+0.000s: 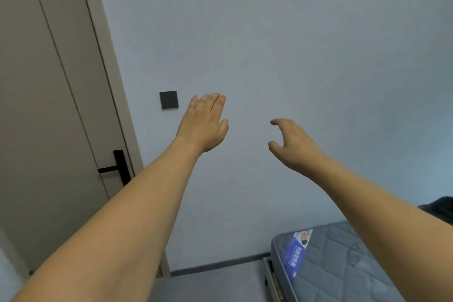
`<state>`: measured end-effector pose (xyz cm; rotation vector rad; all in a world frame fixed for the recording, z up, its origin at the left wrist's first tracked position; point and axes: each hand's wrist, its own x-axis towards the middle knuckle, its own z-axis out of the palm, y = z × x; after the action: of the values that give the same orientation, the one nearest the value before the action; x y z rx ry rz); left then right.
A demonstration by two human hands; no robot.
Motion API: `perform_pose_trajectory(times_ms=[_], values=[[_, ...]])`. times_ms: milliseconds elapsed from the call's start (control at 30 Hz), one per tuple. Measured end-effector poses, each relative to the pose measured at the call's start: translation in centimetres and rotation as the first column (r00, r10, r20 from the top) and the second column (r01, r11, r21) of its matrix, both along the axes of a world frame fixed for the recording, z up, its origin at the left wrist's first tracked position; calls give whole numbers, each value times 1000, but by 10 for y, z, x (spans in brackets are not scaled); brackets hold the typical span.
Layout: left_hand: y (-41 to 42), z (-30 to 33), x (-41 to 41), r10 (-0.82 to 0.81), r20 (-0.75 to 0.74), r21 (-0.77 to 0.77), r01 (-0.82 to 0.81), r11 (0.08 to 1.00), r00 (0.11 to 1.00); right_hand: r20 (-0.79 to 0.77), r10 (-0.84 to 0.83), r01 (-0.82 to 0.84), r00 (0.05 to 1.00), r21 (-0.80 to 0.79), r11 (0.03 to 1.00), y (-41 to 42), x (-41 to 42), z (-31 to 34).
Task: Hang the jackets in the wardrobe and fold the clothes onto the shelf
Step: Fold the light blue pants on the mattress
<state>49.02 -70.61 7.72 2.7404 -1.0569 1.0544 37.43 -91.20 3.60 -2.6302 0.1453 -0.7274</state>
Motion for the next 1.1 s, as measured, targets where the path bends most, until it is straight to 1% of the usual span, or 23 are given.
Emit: perform_pose_trajectory(times_ms=[100, 267, 400, 600, 767, 867, 933, 1100], values=[[-74, -27, 24, -97, -48, 60, 100, 993, 994, -79, -111, 113, 991, 18, 993, -68, 1, -22], [-200, -64, 35, -248, -109, 99, 259, 961, 963, -148, -270, 282, 952, 68, 957, -183, -16, -59], [-300, -89, 34, -335, -154, 114, 354, 928, 929, -154, -371, 390, 916, 121, 913, -273, -36, -89], [-441, -133, 27, -478, -230, 210, 523, 826, 847, -216, -472, 512, 855, 206, 834, -377, -60, -146], [-548, -184, 33, -557, -299, 239, 626, 742, 775, -253, -553, 607, 794, 264, 750, -451, -67, -205], [-617, -243, 40, -562, -397, 265, 677, 686, 725, -310, -616, 688, 725, 274, 672, -503, -65, -255], [-662, -297, 47, -551, -470, 285, 709, 644, 690, -342, -648, 732, 680, 264, 629, -537, -63, -302], [-760, -468, 55, -475, -631, 344, 771, 536, 613, -471, -694, 834, 545, 217, 508, -605, -68, -459]])
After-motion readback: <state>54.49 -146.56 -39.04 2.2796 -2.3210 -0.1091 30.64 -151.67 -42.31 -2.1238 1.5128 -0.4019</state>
